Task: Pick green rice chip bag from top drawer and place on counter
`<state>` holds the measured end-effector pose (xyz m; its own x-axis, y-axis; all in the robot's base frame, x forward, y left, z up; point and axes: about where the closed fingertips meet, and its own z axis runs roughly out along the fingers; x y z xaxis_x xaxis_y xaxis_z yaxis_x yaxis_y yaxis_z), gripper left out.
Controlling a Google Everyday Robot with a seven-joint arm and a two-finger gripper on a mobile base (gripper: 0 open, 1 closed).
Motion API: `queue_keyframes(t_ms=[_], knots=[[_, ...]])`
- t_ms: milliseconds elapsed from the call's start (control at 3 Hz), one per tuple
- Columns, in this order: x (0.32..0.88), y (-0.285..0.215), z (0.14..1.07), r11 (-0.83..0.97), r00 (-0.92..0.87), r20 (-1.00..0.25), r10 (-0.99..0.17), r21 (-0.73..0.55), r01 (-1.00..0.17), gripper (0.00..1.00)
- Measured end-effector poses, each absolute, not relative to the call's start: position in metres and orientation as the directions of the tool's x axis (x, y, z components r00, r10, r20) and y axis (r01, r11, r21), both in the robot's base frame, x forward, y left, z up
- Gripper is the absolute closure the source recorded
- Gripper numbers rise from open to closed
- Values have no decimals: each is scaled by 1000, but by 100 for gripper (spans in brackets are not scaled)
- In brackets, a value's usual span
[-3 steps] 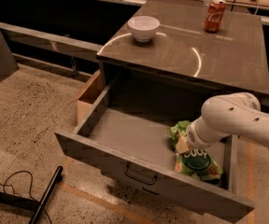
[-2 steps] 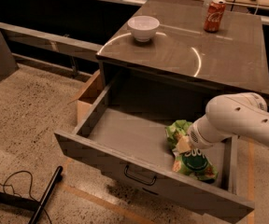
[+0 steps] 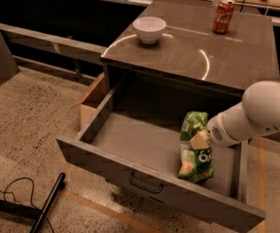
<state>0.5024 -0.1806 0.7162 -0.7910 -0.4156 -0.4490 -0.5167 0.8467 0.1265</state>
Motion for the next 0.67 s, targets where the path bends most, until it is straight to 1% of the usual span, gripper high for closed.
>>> queue_keyframes(t_ms=[333, 667], knots=[[500, -168, 779, 778, -710, -528, -466, 139, -613, 100], [506, -164, 821, 749, -668, -570, -479, 133, -650, 100]])
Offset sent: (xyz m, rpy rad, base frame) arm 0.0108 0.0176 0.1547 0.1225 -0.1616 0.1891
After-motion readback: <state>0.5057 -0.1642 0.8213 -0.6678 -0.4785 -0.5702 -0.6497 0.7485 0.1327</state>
